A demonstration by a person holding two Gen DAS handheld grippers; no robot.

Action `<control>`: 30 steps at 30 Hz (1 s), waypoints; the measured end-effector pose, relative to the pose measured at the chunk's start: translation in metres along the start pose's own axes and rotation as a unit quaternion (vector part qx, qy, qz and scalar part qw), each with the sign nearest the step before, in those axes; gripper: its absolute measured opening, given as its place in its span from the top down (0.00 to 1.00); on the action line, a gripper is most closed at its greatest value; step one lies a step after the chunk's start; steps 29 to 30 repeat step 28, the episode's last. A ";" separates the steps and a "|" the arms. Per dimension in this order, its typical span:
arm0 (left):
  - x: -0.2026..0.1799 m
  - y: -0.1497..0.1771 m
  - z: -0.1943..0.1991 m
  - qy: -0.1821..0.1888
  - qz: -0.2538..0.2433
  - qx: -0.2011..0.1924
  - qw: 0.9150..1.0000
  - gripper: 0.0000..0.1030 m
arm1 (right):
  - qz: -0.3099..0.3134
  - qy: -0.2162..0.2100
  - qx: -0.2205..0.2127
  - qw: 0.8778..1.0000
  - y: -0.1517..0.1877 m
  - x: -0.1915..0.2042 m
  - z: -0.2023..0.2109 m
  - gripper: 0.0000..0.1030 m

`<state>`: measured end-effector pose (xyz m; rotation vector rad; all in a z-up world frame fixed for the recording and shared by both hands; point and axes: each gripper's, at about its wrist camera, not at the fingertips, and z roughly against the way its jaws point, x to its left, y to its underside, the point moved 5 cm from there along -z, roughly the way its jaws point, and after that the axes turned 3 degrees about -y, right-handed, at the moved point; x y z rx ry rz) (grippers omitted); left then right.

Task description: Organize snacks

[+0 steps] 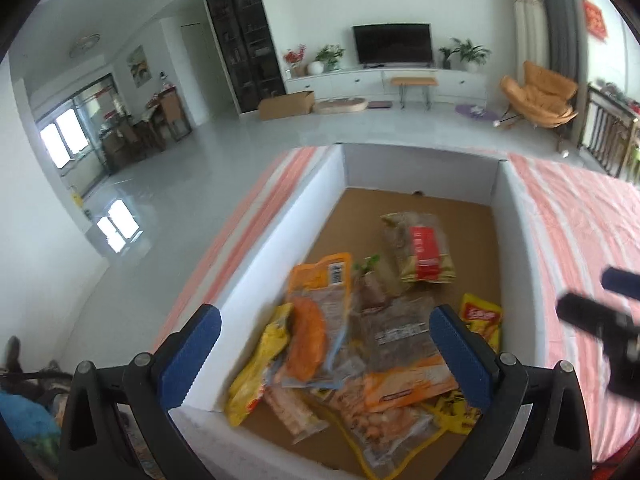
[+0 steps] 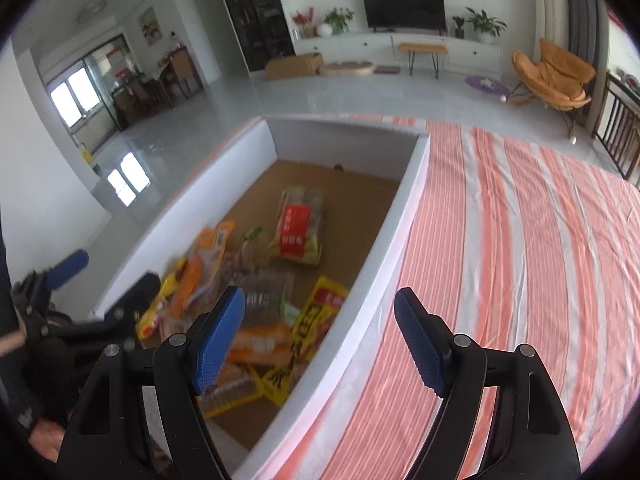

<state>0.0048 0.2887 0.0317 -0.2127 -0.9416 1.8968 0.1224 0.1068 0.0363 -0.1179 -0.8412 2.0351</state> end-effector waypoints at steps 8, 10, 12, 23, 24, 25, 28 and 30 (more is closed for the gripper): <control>0.025 0.006 0.005 -0.017 0.019 -0.012 1.000 0.00 | 0.028 0.028 0.010 0.999 0.014 0.017 0.000 0.22; 0.026 0.004 0.008 -0.015 0.021 -0.012 1.000 0.00 | 0.028 0.027 0.009 0.999 0.013 0.020 0.000 0.22; 0.029 0.005 0.008 -0.012 0.024 -0.012 1.000 0.00 | 0.033 0.030 0.009 0.999 0.013 0.024 0.001 0.22; 0.032 0.004 0.013 0.024 0.042 -0.005 0.999 0.00 | 0.046 0.042 0.019 0.998 0.015 0.036 -0.004 0.22; 0.033 0.005 0.013 0.033 0.047 -0.003 0.998 0.00 | 0.046 0.043 0.019 0.998 0.016 0.036 -0.005 0.22; 0.033 0.006 0.015 0.039 0.051 -0.003 0.998 0.00 | 0.045 0.044 0.019 0.998 0.016 0.037 -0.005 0.22; 0.034 0.006 0.023 0.035 0.048 -0.022 0.998 0.00 | 0.044 0.042 0.021 0.998 0.017 0.038 -0.007 0.22; 0.034 0.006 0.023 0.035 0.048 -0.022 0.998 0.00 | 0.044 0.042 0.021 0.998 0.017 0.038 -0.007 0.22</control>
